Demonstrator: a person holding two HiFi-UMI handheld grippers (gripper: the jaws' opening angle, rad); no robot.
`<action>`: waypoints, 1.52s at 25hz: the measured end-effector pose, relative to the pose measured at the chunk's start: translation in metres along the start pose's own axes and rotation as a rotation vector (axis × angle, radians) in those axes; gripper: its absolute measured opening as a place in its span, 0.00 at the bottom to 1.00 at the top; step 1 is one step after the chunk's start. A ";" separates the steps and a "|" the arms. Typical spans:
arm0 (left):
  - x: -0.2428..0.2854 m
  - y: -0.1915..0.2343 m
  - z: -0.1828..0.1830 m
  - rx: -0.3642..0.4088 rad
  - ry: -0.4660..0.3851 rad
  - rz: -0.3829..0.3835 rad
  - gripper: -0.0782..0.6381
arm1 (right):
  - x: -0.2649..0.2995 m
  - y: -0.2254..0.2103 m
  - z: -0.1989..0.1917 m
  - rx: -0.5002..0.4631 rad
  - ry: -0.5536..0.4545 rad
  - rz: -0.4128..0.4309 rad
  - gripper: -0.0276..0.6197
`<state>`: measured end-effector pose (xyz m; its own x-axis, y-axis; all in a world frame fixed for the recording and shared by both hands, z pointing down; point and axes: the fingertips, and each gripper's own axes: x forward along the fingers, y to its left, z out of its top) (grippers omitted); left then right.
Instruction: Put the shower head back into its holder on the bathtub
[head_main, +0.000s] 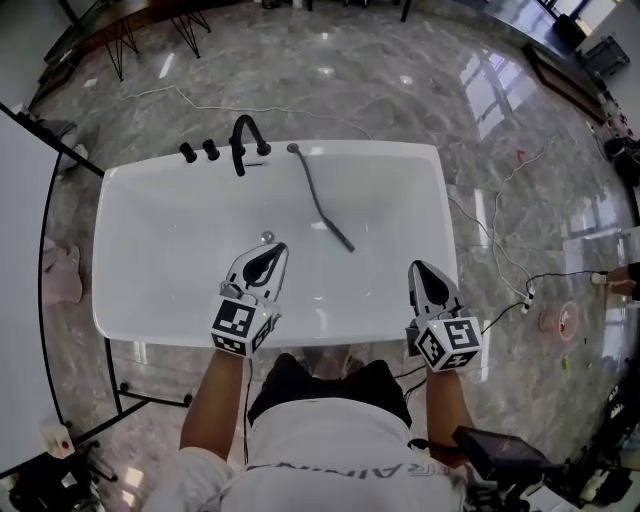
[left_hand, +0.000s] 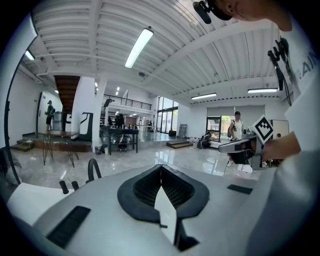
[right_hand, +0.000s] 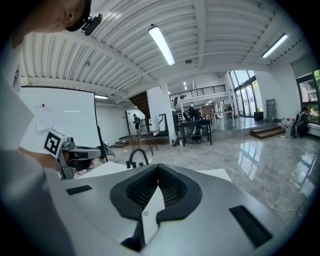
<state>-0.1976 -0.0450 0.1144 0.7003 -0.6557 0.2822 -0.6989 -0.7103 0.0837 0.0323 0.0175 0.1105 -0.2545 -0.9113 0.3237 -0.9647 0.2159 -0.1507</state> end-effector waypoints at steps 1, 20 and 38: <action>0.011 0.000 -0.006 0.011 0.013 0.003 0.13 | 0.005 -0.010 -0.008 0.015 0.009 -0.001 0.06; 0.258 0.034 -0.289 0.190 0.401 -0.090 0.14 | 0.181 -0.174 -0.221 0.064 0.122 0.012 0.06; 0.396 0.028 -0.552 0.330 0.678 -0.269 0.14 | 0.310 -0.179 -0.475 -0.045 0.424 0.240 0.06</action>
<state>-0.0204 -0.1831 0.7558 0.5233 -0.2278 0.8211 -0.3654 -0.9305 -0.0253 0.0939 -0.1369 0.6818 -0.4659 -0.6132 0.6380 -0.8751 0.4260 -0.2296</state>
